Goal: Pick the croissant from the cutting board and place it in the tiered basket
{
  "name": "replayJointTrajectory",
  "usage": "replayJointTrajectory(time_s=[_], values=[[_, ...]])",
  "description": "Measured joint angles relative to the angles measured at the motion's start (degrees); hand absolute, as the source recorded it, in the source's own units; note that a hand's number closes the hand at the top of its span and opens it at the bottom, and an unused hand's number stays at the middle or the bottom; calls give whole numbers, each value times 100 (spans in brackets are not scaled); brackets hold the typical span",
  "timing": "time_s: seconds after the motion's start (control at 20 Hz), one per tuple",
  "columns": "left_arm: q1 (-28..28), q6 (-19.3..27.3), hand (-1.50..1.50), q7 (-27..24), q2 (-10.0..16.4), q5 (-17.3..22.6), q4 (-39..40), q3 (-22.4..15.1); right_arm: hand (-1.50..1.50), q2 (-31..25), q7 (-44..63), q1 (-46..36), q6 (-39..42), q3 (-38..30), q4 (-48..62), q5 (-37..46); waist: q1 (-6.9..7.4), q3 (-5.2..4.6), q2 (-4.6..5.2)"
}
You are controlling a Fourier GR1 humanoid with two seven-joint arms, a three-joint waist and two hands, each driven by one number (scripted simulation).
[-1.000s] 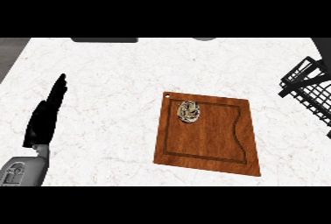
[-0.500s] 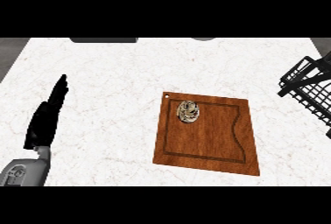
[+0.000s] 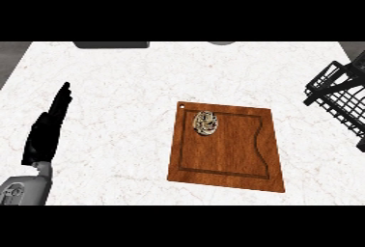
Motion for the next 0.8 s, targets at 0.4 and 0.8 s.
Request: replayJointTrajectory(time_s=[0.4, 0.8], values=[[50, -33, 0, -48, -30, -54, 26, 73, 150, -120, -425, 906, -101, -757, -573, -718, 8, -9, 6], [-32, -118, 0, 99, -26, -47, -46, 119, -150, -66, -393, 1495, -755, -1509, -1170, -1287, 35, -121, -44]])
